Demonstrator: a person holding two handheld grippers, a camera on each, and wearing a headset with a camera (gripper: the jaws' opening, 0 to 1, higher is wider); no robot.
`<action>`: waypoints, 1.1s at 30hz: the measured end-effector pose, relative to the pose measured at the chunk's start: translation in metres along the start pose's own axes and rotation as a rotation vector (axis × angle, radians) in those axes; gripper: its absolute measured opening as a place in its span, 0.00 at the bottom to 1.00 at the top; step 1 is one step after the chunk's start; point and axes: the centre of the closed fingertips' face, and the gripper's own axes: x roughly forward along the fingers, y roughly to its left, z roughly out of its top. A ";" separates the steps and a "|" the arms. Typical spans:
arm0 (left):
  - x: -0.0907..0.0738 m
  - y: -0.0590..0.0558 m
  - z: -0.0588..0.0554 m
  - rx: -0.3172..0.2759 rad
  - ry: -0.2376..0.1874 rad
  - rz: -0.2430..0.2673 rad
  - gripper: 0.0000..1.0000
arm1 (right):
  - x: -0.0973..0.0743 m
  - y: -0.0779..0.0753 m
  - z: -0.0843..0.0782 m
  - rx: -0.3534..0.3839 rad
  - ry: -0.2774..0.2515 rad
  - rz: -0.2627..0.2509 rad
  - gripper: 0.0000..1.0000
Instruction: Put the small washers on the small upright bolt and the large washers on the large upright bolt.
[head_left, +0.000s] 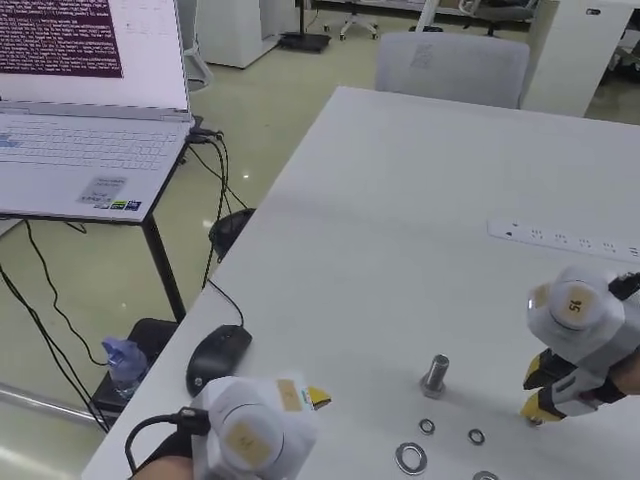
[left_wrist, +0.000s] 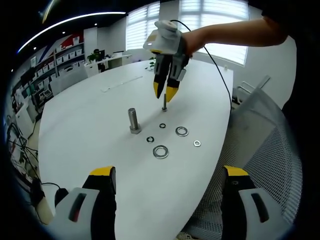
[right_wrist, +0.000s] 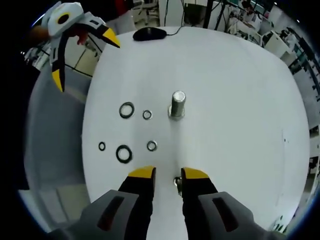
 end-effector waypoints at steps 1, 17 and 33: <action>0.000 0.000 0.000 0.001 0.000 0.000 0.87 | 0.001 0.004 0.003 -0.005 -0.003 0.006 0.22; -0.002 0.000 -0.004 -0.004 0.002 0.007 0.87 | 0.022 0.025 0.014 -0.053 -0.009 0.017 0.22; -0.004 0.001 -0.004 -0.001 0.000 0.005 0.86 | 0.046 0.032 0.013 -0.034 -0.022 0.011 0.22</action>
